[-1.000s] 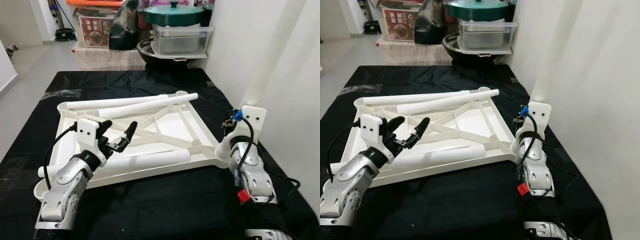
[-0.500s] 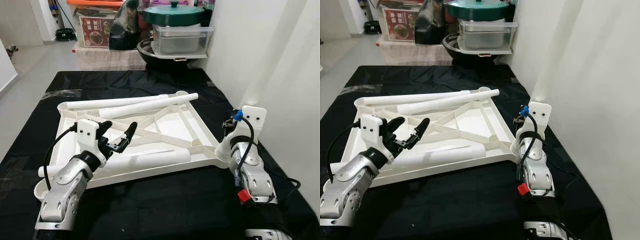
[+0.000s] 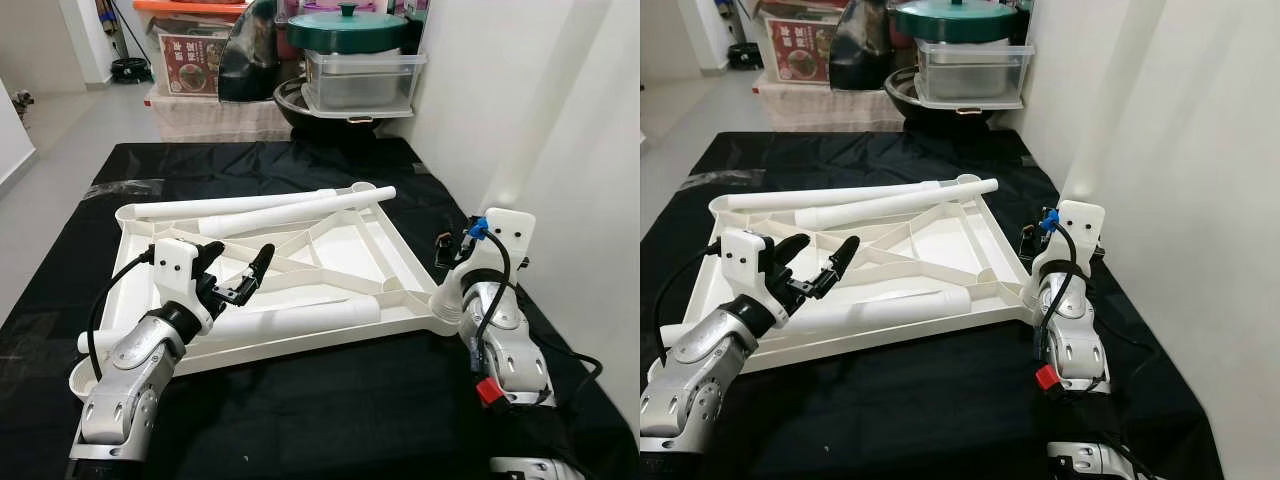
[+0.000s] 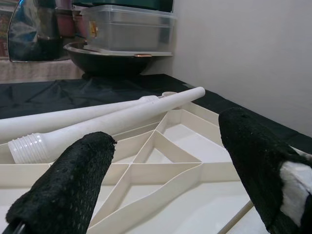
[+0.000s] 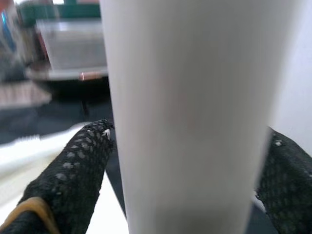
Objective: Building children table
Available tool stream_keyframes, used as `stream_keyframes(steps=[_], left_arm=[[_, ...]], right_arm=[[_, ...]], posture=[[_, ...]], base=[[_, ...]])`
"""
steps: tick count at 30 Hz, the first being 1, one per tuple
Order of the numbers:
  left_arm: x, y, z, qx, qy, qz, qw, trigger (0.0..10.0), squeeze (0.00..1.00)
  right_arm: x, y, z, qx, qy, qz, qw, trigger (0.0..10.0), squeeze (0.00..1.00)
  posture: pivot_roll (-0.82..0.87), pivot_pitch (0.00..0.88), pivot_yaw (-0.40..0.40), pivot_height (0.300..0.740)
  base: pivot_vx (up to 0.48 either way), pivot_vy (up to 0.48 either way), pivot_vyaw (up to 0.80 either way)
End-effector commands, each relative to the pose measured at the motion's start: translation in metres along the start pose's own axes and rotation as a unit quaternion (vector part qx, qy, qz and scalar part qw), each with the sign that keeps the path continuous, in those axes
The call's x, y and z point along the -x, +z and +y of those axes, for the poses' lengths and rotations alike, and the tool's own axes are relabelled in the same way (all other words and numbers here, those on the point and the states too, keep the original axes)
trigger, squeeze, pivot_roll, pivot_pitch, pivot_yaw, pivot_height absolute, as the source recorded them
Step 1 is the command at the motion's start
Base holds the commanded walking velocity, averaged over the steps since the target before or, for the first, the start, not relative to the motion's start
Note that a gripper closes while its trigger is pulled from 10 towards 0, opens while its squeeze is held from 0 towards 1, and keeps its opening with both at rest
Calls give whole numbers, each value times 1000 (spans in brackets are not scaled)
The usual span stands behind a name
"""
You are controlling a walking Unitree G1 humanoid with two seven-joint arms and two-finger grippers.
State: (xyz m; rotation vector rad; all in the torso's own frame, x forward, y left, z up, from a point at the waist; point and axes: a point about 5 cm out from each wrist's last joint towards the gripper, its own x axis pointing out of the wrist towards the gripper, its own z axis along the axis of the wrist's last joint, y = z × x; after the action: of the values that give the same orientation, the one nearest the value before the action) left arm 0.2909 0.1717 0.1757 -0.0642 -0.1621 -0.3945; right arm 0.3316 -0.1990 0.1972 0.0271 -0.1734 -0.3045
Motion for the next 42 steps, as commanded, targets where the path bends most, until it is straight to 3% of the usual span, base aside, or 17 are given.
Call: stream_keyframes(steps=[1, 10, 11, 13, 14, 31, 33, 36, 42], left_arm=[[0, -2, -2, 1, -7, 5, 1000, 10000, 0], [-1, -3, -3, 3, -9, 6, 1000, 10000, 0], [-1, -3, -3, 4, -10, 6, 1000, 10000, 0], [-1, -3, -3, 4, -10, 5, 1000, 10000, 0], [-1, -3, -3, 4, -11, 6, 1000, 10000, 0], [-2, -4, -5, 8, -16, 7, 1000, 10000, 0], [-1, -4, -5, 8, -16, 8, 1000, 10000, 0], [-1, -4, -5, 8, -16, 8, 1000, 10000, 0], [0, -5, -5, 9, -18, 10, 1000, 10000, 0]], right_arm=[[-1, 12, -2, -7, -10, -33, 999, 10000, 1000], [1, 26, -2, -13, -1, -62, 998, 10000, 1000], [1, 27, -2, -12, 5, -62, 998, 10000, 686], [0, 27, -3, -13, 11, -61, 998, 10000, 686], [0, 27, -3, -11, 22, -59, 998, 10000, 0], [-14, 25, -15, -1, 70, -23, 997, 10000, 0], [-17, 26, -12, -31, 105, -8, 994, 10000, 0], [-17, 26, -12, -31, 105, -8, 994, 10000, 0], [-19, 32, -12, -46, 179, 8, 983, 10000, 0]], posture=[[11, 0, -75, 740], [7, 0, -74, 740], [7, 0, -74, 740], [6, 0, -74, 740], [6, 0, -74, 740], [-6, 0, -69, 740], [-3, 0, -71, 740], [-3, 0, -71, 740], [-8, 0, -66, 740]], base=[[0, 0, 0], [0, 0, 0], [0, 0, 0], [0, 0, 0], [0, 0, 0], [0, 0, 0], [0, 0, 0], [0, 0, 0], [0, 0, 0]])
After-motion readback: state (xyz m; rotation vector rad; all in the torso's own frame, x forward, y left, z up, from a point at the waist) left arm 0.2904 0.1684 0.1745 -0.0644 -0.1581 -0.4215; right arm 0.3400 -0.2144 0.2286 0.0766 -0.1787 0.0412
